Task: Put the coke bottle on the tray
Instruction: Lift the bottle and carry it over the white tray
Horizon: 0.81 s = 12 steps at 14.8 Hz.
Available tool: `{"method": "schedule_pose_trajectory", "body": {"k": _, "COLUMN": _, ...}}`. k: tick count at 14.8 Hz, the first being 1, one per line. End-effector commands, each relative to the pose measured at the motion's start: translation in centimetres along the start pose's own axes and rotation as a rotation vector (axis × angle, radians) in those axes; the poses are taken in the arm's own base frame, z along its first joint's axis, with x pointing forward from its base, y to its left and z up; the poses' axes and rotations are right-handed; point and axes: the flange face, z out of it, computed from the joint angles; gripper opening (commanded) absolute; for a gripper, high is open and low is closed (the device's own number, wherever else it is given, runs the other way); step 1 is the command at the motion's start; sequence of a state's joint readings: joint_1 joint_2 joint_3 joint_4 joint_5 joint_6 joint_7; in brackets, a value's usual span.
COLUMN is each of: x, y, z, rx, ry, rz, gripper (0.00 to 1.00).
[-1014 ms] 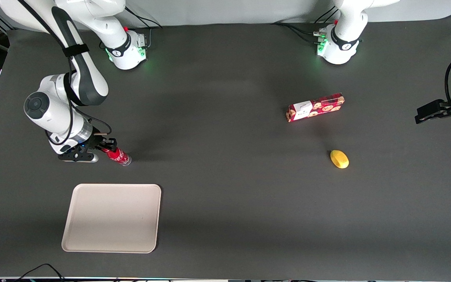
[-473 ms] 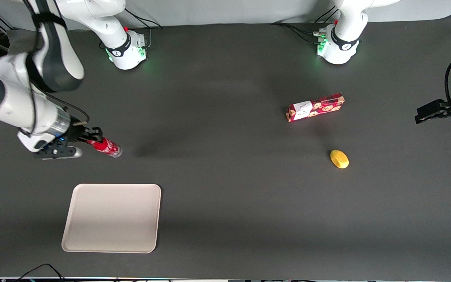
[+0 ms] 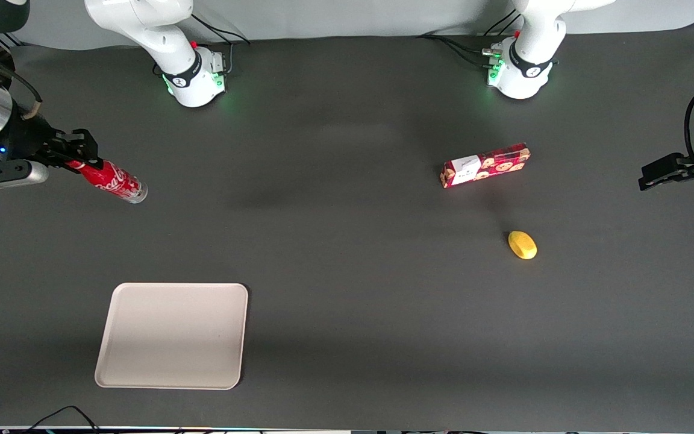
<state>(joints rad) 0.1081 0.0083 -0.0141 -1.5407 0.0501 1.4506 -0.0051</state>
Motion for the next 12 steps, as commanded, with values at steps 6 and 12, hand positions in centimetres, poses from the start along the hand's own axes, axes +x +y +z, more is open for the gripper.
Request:
{"method": "schedule_pose_trajectory", "body": {"k": 6, "x": 9.0, "y": 6.3, "z": 6.5, "rx": -0.037, "ry": 0.079, "rz": -0.149, "gripper": 0.00}}
{"method": "schedule_pose_trajectory", "body": {"k": 12, "x": 15.5, "y": 12.6, "z": 12.7, "rx": -0.059, "ry": 0.145, "rz": -0.293, "gripper": 0.00}}
